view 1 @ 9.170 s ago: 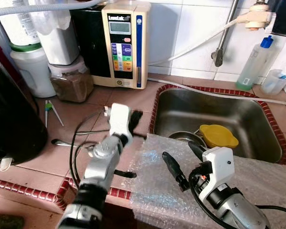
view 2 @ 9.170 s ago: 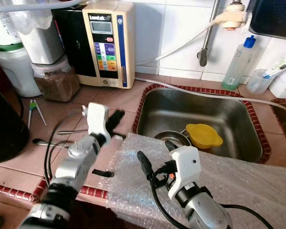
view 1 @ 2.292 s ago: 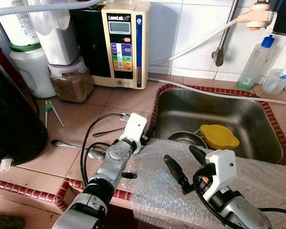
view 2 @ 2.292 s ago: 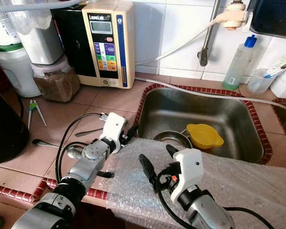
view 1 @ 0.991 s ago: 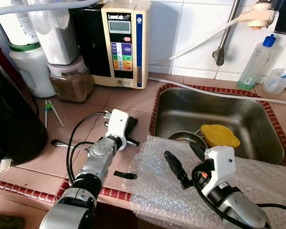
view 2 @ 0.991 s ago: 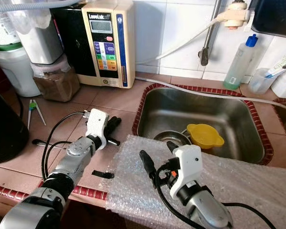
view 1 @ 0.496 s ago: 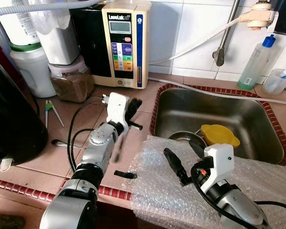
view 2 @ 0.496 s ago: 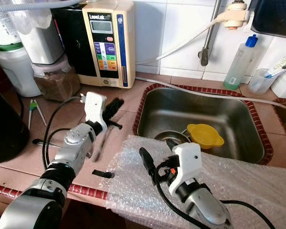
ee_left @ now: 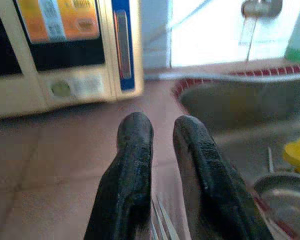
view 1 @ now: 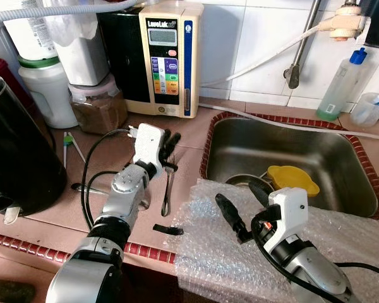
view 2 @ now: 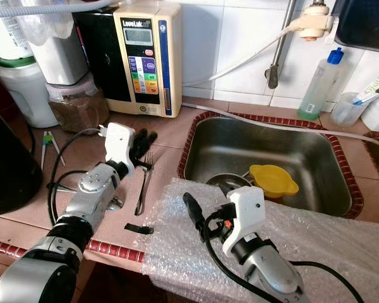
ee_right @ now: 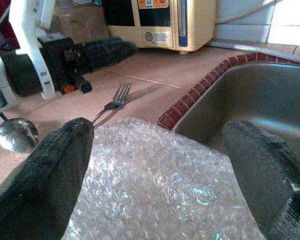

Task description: Kitchen organization

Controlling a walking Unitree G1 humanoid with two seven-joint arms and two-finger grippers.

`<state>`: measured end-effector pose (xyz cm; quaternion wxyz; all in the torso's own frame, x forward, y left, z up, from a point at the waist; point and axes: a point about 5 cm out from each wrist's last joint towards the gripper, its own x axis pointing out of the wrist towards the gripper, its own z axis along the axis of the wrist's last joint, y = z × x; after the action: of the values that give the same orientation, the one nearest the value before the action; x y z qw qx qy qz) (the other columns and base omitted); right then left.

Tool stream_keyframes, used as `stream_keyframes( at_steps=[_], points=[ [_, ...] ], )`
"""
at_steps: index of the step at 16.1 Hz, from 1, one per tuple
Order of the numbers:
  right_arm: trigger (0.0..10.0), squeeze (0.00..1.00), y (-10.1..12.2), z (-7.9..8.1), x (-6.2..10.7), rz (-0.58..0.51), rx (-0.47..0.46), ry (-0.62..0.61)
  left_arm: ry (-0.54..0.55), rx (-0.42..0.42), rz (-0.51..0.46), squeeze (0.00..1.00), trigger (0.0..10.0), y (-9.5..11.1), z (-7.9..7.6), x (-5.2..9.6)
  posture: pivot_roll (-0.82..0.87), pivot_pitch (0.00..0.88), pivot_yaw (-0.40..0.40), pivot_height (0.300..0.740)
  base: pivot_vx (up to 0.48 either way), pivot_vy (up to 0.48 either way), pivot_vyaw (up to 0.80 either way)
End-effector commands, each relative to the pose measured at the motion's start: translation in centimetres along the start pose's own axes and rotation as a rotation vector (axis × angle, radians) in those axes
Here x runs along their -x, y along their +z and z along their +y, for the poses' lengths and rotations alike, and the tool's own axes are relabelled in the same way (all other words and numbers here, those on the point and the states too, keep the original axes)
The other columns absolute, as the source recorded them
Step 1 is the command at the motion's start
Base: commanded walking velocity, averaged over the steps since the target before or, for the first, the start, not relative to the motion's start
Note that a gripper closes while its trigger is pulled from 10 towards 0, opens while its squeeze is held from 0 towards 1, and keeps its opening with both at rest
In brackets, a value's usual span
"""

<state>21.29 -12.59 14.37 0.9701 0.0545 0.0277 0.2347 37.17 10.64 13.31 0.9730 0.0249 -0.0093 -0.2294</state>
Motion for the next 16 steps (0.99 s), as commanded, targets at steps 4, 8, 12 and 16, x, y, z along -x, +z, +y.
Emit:
stream_keyframes(
  at_steps=[4,8,12,16],
  points=[
    [10.0,0.0,-0.2,-0.1,0.1,0.006,0.012,-0.004,-0.042,0.058,0.077,1.0,10.0,-1.2,-0.1,0.1,0.0,0.0,0.054,0.74,0.0,0.0,0.0],
    [10.0,0.0,-0.2,0.1,0.2,0.006,0.01,-0.003,-0.006,0.071,0.093,1.0,10.0,-1.6,0.4,0.2,-0.01,0.0,0.054,0.74,0.0,0.0,0.0],
    [10.0,0.0,-0.2,0.2,0.3,0.008,0.011,-0.004,0.024,0.074,0.098,1.0,10.0,-1.7,0.5,0.1,-0.02,0.0,0.054,0.74,0.0,0.0,0.0],
    [10.0,0.0,-0.3,0.2,0.4,0.012,0.009,-0.006,0.014,0.088,0.121,1.0,10.0,-1.9,0.3,0.0,-0.02,0.0,0.055,0.74,0.0,0.0,0.0]
  ],
)
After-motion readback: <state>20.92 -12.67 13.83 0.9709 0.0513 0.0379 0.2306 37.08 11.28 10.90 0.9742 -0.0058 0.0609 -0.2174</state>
